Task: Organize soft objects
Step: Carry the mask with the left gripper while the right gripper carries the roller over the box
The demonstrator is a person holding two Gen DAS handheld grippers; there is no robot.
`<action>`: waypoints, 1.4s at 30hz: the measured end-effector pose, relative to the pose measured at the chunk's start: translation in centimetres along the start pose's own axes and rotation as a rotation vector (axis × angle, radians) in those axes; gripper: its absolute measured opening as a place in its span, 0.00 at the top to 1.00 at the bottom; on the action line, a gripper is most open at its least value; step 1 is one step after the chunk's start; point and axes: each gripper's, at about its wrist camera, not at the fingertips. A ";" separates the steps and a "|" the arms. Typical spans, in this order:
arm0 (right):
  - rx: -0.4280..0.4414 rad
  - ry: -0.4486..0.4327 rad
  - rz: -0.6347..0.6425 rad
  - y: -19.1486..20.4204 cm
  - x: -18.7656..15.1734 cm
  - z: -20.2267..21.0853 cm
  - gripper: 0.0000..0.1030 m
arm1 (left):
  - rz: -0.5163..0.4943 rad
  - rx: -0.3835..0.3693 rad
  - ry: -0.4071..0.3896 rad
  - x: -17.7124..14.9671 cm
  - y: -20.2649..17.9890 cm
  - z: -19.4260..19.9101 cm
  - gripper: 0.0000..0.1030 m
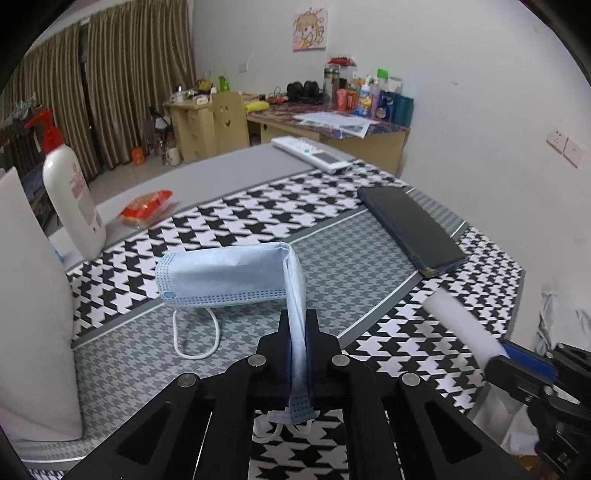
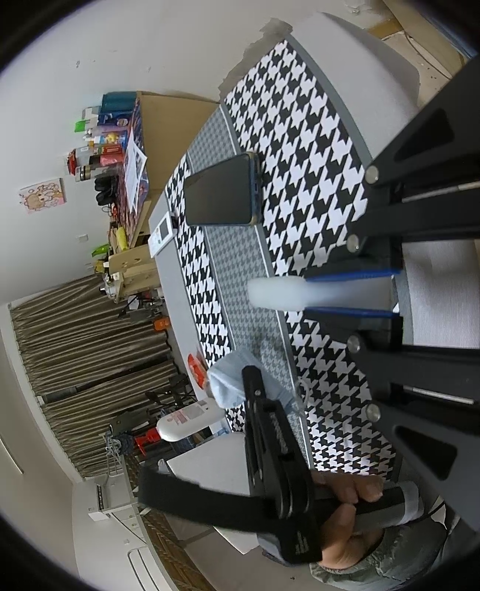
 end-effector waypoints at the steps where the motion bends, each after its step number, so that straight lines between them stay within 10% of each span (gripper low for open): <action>1: -0.002 -0.003 0.002 0.2 0.1 0.1 0.84 | -0.003 0.002 -0.013 -0.1 0.0 0.6 0.94; 42: 0.041 -0.113 0.115 5.6 2.3 3.1 0.84 | -0.057 0.080 -0.275 -2.2 1.7 12.5 0.94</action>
Point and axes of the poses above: each gripper's, at about its wrist camera, not at the fingertips, and z roughly against the way its jaws point, y to its left, x to its top, and after that the axes turned 6 degrees about y, right-handed
